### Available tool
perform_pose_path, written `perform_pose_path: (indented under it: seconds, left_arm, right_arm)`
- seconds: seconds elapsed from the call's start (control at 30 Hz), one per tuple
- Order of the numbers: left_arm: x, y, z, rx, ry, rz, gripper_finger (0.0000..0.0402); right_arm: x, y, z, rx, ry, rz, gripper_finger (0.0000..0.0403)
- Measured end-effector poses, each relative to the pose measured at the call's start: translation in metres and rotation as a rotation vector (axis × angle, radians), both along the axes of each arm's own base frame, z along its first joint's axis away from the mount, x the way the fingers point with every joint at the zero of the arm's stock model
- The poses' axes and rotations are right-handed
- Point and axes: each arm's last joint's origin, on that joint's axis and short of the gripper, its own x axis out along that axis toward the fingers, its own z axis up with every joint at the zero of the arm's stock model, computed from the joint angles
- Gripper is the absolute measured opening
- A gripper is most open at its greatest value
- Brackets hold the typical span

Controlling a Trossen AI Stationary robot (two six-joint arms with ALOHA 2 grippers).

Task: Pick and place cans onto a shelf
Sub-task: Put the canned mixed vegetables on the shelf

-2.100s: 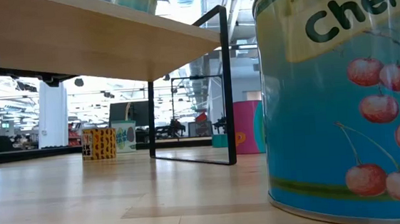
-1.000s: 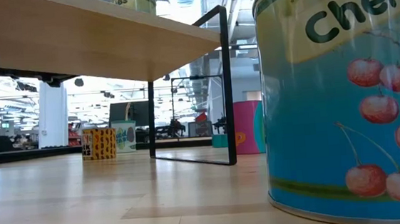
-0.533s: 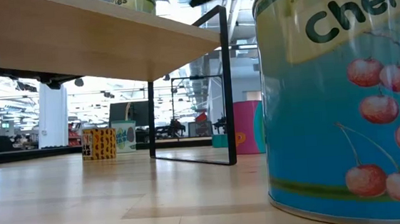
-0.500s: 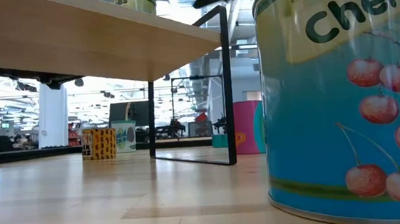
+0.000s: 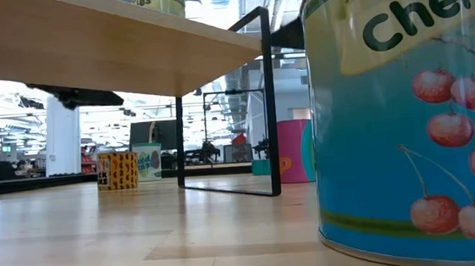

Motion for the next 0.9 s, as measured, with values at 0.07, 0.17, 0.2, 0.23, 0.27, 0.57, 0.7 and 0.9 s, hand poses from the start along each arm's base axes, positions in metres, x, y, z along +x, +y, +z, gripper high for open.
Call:
perform_pose_path:
  seconds: [0.07, 0.17, 0.2, 0.23, 0.27, 0.57, 0.7, 0.9]
  left_arm:
    - [0.007, 0.009, 0.004, -0.016, 0.050, 0.022, 0.0000]
    - [0.016, 0.022, 0.004, -0.067, 0.113, 0.021, 0.0000]
    - [0.019, 0.027, 0.004, -0.077, 0.135, 0.026, 0.0000]
    - [0.022, 0.033, 0.004, -0.084, 0.158, 0.038, 0.0000]
    - [0.024, 0.038, 0.003, -0.096, 0.182, 0.054, 0.0000]
    - [0.054, 0.071, 0.002, -0.045, 0.390, 0.103, 0.0053]
    - [0.061, 0.081, -0.006, 0.019, 0.486, 0.181, 0.0099]
    - [0.069, 0.091, -0.016, 0.088, 0.527, 0.268, 0.0144]
  right_arm:
    - [-0.003, 0.001, -0.005, 0.020, -0.020, 0.002, 0.0006]
    - [-0.005, 0.006, -0.007, 0.019, -0.029, 0.020, 0.0007]
    - [-0.005, 0.008, -0.007, 0.018, -0.029, 0.025, 0.0008]
    - [-0.005, 0.009, -0.007, 0.017, -0.029, 0.031, 0.0009]
    - [-0.005, 0.011, -0.007, 0.018, -0.028, 0.036, 0.0010]
    - [-0.005, 0.017, -0.007, 0.007, -0.026, 0.060, 0.0009]
    - [-0.005, 0.017, -0.007, 0.006, -0.026, 0.058, 0.0010]
    - [-0.005, 0.017, -0.008, 0.006, -0.025, 0.058, 0.0009]
